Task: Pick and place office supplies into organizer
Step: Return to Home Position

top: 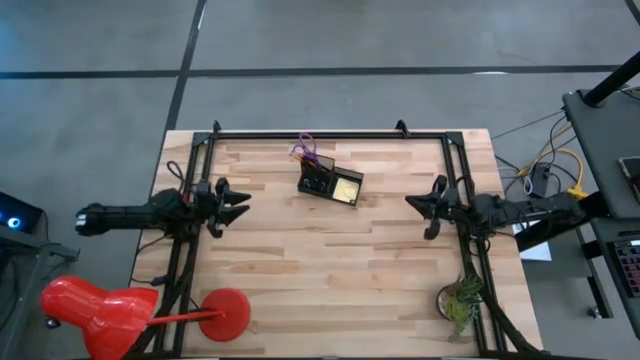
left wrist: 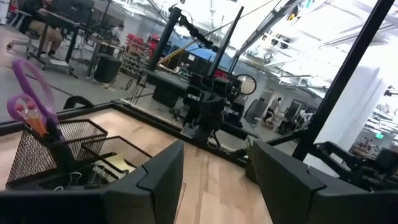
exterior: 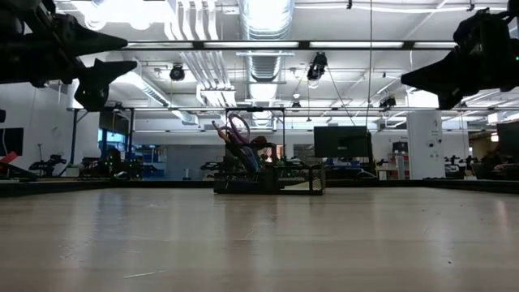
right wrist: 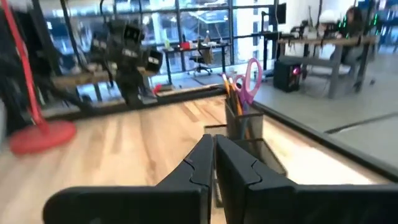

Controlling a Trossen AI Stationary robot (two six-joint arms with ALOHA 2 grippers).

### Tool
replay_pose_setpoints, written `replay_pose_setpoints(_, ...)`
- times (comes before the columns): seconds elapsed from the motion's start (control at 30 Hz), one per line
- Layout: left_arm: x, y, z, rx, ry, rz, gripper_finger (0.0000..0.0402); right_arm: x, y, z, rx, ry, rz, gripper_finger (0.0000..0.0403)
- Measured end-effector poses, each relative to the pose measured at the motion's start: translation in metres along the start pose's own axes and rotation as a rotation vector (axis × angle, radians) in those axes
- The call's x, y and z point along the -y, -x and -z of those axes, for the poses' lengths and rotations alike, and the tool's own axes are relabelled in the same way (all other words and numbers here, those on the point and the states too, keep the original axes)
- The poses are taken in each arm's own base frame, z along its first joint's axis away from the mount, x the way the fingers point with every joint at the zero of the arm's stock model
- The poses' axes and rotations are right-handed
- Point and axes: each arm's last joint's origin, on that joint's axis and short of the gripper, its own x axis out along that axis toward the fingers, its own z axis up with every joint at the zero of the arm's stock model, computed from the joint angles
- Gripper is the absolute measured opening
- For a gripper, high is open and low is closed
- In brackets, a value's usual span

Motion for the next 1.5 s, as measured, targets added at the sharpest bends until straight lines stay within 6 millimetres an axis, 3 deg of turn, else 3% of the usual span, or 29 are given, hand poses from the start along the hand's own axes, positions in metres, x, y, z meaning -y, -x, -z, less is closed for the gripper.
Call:
replay_pose_setpoints(0.23,-0.001,-0.001,0.002,-0.019,-0.003,-0.008,0.0176,0.000,-0.002,0.002,-0.024,0.169,0.001,0.0008)
replay_pose_setpoints(0.8,-0.001,-0.002,0.004,-0.035,-0.006,-0.014,0.0176,-0.001,0.005,-0.010,0.101,0.082,-0.023,0.0008)
replay_pose_setpoints(1.1,-0.002,-0.003,0.005,-0.044,-0.008,-0.018,0.0176,0.013,0.001,-0.012,0.117,0.112,0.121,0.0009)
replay_pose_setpoints(1.3,-0.002,-0.004,0.005,-0.052,-0.009,-0.022,0.0176,0.016,-0.001,-0.011,0.098,0.410,-0.029,0.0008)
replay_pose_setpoints(1.5,-0.002,-0.004,0.007,-0.065,-0.011,-0.027,0.0176,0.012,-0.001,-0.004,0.038,0.370,-0.108,0.0008)
